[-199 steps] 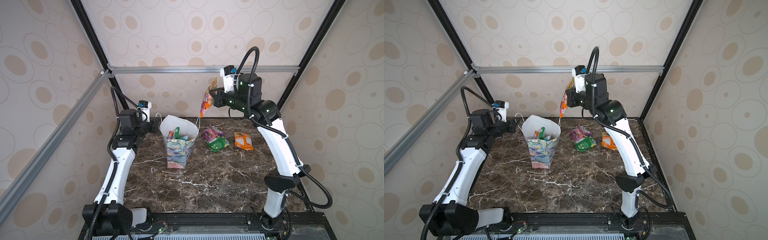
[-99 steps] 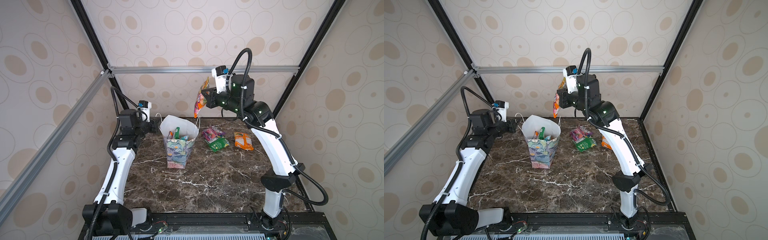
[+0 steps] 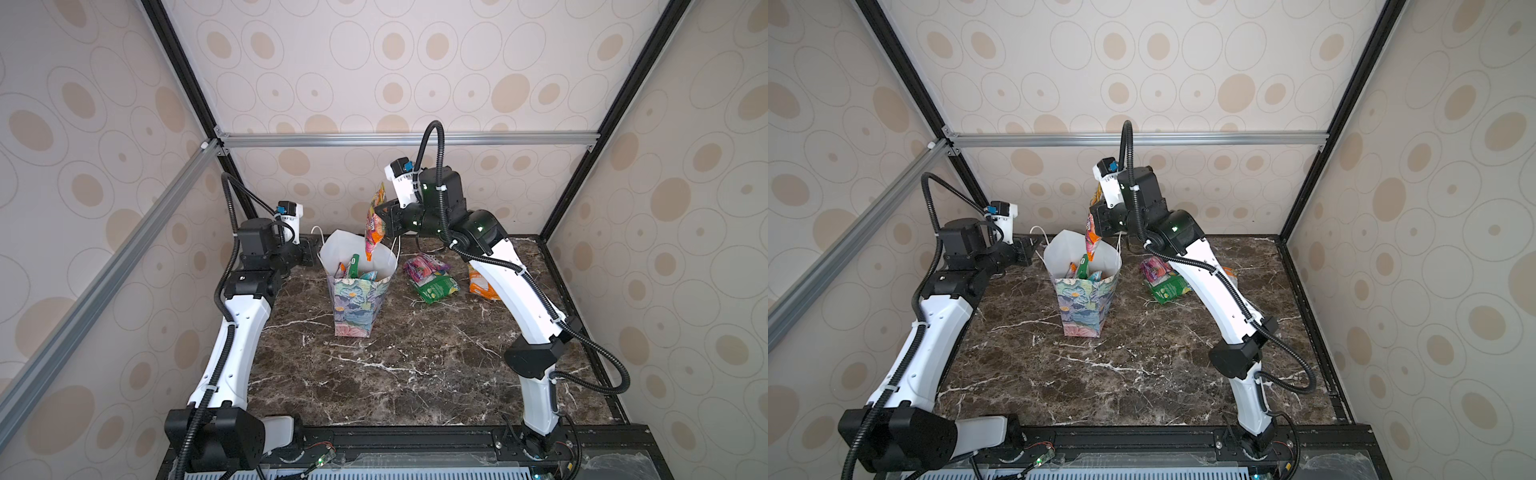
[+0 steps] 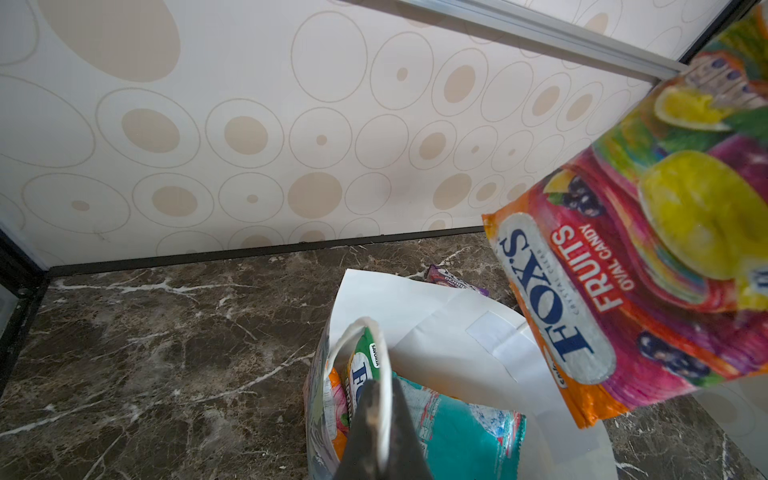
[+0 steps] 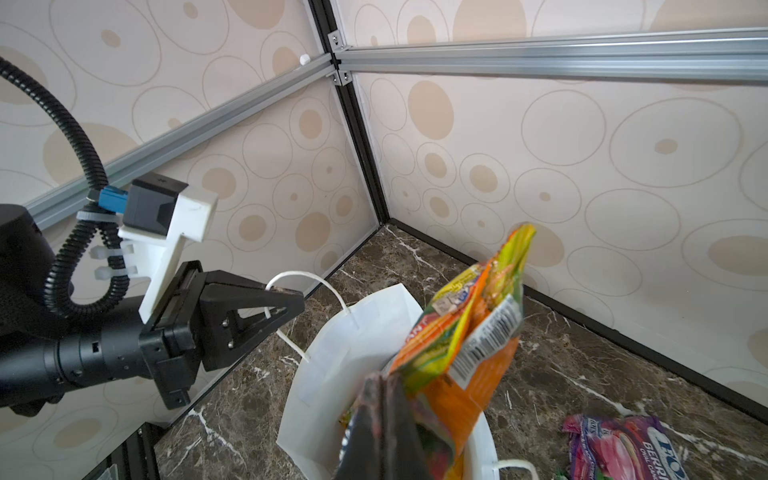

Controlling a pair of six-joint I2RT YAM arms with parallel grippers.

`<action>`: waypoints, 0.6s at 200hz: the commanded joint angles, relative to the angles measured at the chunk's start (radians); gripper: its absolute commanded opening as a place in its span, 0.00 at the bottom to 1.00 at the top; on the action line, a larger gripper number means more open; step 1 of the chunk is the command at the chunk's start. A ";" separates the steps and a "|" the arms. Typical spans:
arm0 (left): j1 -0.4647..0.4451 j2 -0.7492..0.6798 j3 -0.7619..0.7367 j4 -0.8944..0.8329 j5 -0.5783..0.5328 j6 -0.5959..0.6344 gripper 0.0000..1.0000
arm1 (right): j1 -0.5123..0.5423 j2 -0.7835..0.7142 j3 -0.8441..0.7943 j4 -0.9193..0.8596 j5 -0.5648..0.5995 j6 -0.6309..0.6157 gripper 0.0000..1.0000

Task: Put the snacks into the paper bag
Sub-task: 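Carry the FOX'S Fruits packet over the paper bag held by the left gripper, then lower the FOX'S Fruits packet into the bag and open the right gripper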

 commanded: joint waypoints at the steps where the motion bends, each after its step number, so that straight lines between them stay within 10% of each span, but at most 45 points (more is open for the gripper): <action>1: -0.002 -0.031 0.019 0.068 0.008 0.016 0.04 | 0.015 0.016 0.040 0.019 -0.032 -0.018 0.00; 120: -0.002 -0.031 0.019 0.066 0.001 0.020 0.04 | 0.053 0.138 0.054 0.016 -0.119 -0.054 0.00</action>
